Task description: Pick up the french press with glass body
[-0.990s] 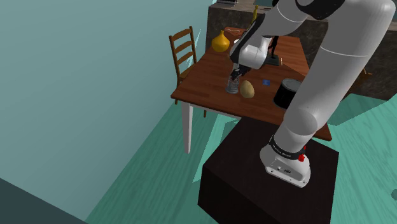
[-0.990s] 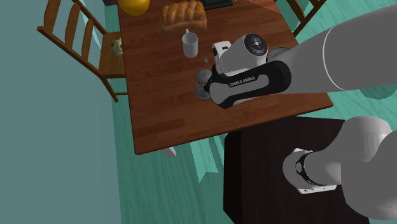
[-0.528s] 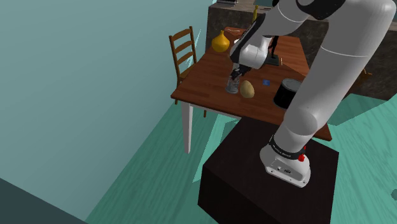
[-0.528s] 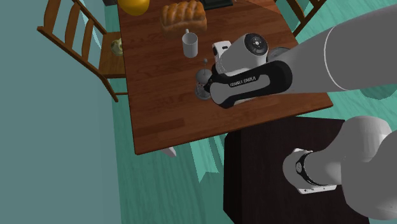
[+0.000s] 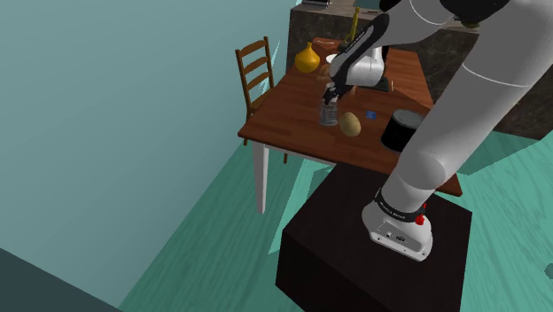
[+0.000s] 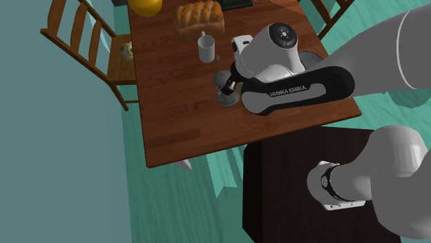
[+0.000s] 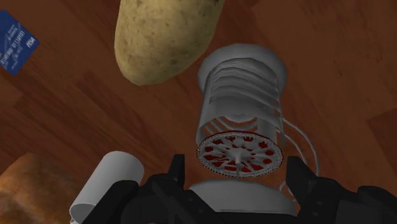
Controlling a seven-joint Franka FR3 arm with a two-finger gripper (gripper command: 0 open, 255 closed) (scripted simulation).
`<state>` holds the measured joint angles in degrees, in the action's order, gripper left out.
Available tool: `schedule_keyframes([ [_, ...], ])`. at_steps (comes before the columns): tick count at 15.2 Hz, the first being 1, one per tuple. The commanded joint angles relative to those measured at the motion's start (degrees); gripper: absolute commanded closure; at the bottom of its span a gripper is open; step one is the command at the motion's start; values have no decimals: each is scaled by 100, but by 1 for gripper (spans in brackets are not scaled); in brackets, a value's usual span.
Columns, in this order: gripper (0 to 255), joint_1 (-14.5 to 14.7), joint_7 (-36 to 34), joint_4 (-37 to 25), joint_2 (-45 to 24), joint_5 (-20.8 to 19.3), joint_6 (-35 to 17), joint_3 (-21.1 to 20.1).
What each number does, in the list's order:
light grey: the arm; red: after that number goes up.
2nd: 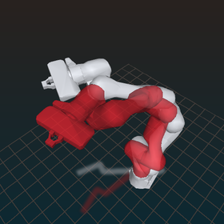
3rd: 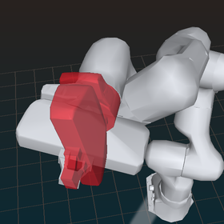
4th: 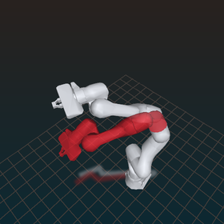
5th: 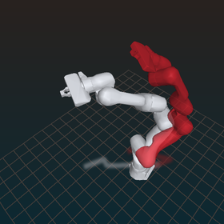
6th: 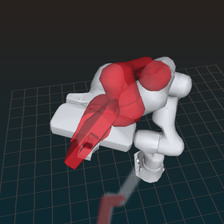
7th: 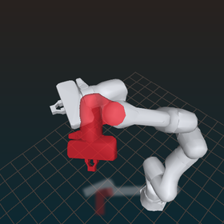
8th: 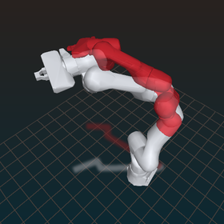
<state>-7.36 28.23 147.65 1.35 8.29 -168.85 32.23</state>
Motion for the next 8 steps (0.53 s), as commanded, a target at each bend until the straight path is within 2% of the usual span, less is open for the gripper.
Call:
schedule_keyframes([
  [1,255,-67,-352,-12,191,-464,166,0],
  [6,255,-274,-830,-102,588,-1094,604,-130],
  [8,255,-284,-839,-105,599,-1106,617,-139],
])
